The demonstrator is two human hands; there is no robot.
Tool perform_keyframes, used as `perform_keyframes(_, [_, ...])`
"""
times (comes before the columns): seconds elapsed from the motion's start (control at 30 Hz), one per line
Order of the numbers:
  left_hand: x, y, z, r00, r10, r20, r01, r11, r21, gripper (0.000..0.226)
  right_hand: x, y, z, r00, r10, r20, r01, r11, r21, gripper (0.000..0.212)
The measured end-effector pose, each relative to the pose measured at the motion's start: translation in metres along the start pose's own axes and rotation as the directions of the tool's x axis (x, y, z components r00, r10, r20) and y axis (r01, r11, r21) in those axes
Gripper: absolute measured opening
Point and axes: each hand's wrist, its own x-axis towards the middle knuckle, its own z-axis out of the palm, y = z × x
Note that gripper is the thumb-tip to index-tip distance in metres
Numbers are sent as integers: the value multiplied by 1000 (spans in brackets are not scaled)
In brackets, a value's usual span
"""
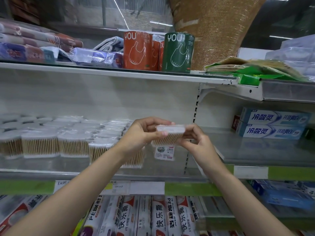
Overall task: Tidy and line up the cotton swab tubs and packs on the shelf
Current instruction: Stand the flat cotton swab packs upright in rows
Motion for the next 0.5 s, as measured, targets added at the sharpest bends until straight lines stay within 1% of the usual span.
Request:
perform_keyframes(0.07, [1, 1, 2, 999, 22, -38, -17, 992, 124, 28, 3, 3, 2, 1000, 10, -19, -10, 1000, 14, 19])
perform_keyframes(0.1, [4, 1, 2, 997, 46, -66, -30, 974, 225, 27, 4, 4, 4, 999, 21, -28, -20, 1000, 9, 20])
perform_keyframes(0.17, [12, -3, -2, 988, 97, -117, -32, 885, 464, 24, 7, 7, 7, 998, 42, -49, -45, 997, -62, 21])
perform_keyframes(0.2, [16, -6, -5, 987, 111, -120, -22, 820, 572, 24, 9, 10, 8, 997, 60, -54, -66, 989, -131, 21])
perform_keyframes(0.27, [22, -16, -8, 990, 121, -73, -20, 633, 774, 27, 13, 16, 12, 992, 114, -51, -124, 941, -314, 19])
perform_keyframes(0.33, [24, -28, -10, 994, 111, -22, -30, 442, 896, 28, 17, 24, 18, 983, 170, -73, -185, 869, -458, 20])
perform_keyframes(0.37, [24, -33, -11, 995, 96, 0, -35, 368, 929, 28, 18, 29, 20, 980, 185, -78, -199, 851, -485, 22])
perform_keyframes(0.43, [25, -41, -10, 998, 60, 34, -46, 226, 973, 29, 18, 37, 25, 975, 212, -64, -217, 856, -469, 25])
perform_keyframes(0.47, [25, -42, -10, 998, 45, 42, -49, 174, 983, 30, 18, 38, 27, 972, 228, -56, -228, 857, -462, 26])
perform_keyframes(0.5, [26, -42, -10, 999, 36, 41, -46, 145, 988, 32, 18, 38, 28, 969, 240, -53, -237, 852, -468, 28])
